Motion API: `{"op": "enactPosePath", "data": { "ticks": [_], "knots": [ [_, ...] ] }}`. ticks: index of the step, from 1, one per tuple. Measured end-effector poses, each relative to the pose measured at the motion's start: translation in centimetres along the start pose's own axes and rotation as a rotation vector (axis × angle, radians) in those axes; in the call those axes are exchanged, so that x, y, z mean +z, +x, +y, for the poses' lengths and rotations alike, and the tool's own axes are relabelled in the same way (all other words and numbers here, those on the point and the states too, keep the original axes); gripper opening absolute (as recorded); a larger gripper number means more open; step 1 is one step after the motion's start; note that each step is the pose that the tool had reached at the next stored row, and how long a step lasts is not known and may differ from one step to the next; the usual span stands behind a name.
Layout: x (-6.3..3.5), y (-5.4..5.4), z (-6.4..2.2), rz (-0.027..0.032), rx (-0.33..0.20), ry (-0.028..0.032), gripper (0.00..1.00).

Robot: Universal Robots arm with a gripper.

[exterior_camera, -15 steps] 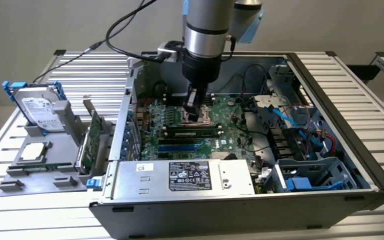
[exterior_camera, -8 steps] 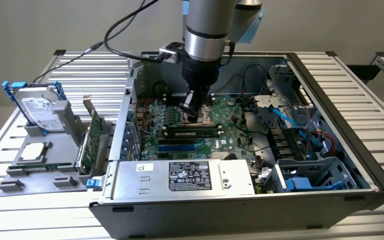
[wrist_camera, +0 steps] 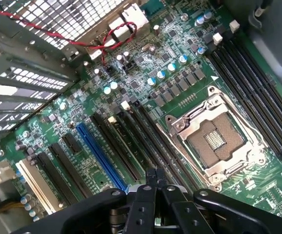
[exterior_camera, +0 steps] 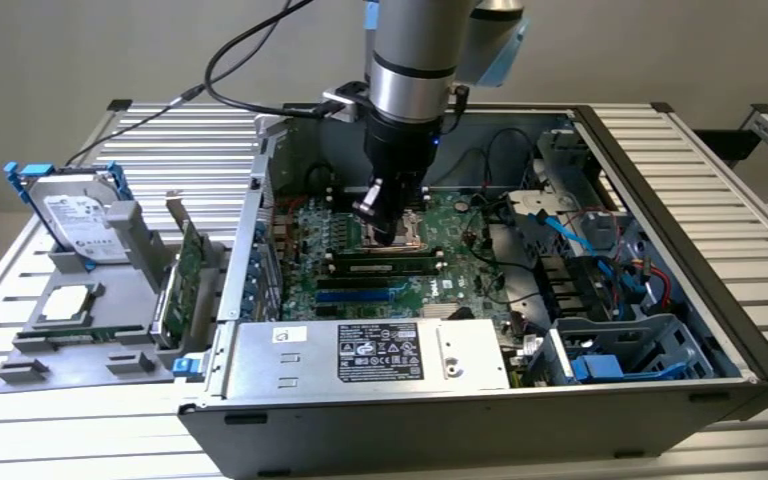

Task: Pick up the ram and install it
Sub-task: 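Press down the ram until it locks into place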

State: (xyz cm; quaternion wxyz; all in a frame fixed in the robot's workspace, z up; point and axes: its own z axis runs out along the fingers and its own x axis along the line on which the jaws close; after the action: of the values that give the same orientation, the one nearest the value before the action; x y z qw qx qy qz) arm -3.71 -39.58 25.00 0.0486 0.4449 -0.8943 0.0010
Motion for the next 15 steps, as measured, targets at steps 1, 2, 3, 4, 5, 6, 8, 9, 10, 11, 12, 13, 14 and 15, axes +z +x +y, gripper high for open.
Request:
{"op": "enactPosePath", "data": {
  "ticks": [1, 2, 3, 4, 5, 6, 8, 9, 10, 11, 12, 13, 14, 15],
  "knots": [
    [0.00, 0.00, 0.00, -0.0005, 0.014, -0.0012, 0.11],
    [-0.01, 0.00, 0.00, -0.0010, 0.027, -0.0023, 0.11],
    [-0.01, 0.00, 0.00, -0.0015, 0.040, -0.0034, 0.11],
    [-0.03, 0.01, 0.00, -0.0019, 0.053, -0.0045, 0.11],
    [-0.04, 0.01, 0.00, -0.0025, 0.067, -0.0056, 0.11],
    [-0.06, 0.01, 0.00, -0.0028, 0.079, -0.0066, 0.11],
    [-0.12, 0.01, 0.01, -0.0036, 0.103, -0.0085, 0.11],
    [-0.16, 0.02, 0.01, -0.0039, 0.114, -0.0093, 0.11],
    [-0.20, 0.02, 0.01, -0.0043, 0.127, -0.0104, 0.11],
    [-0.24, 0.02, 0.01, -0.0047, 0.139, -0.0113, 0.11],
    [-0.28, 0.03, 0.01, -0.0051, 0.151, -0.0123, 0.11],
    [-0.32, 0.03, 0.01, -0.0056, 0.163, -0.0134, 0.11],
    [-0.36, 0.03, 0.02, -0.0059, 0.175, -0.0143, 0.11],
    [-0.40, 0.04, 0.02, -0.0063, 0.187, -0.0153, 0.11]
  ]
}}
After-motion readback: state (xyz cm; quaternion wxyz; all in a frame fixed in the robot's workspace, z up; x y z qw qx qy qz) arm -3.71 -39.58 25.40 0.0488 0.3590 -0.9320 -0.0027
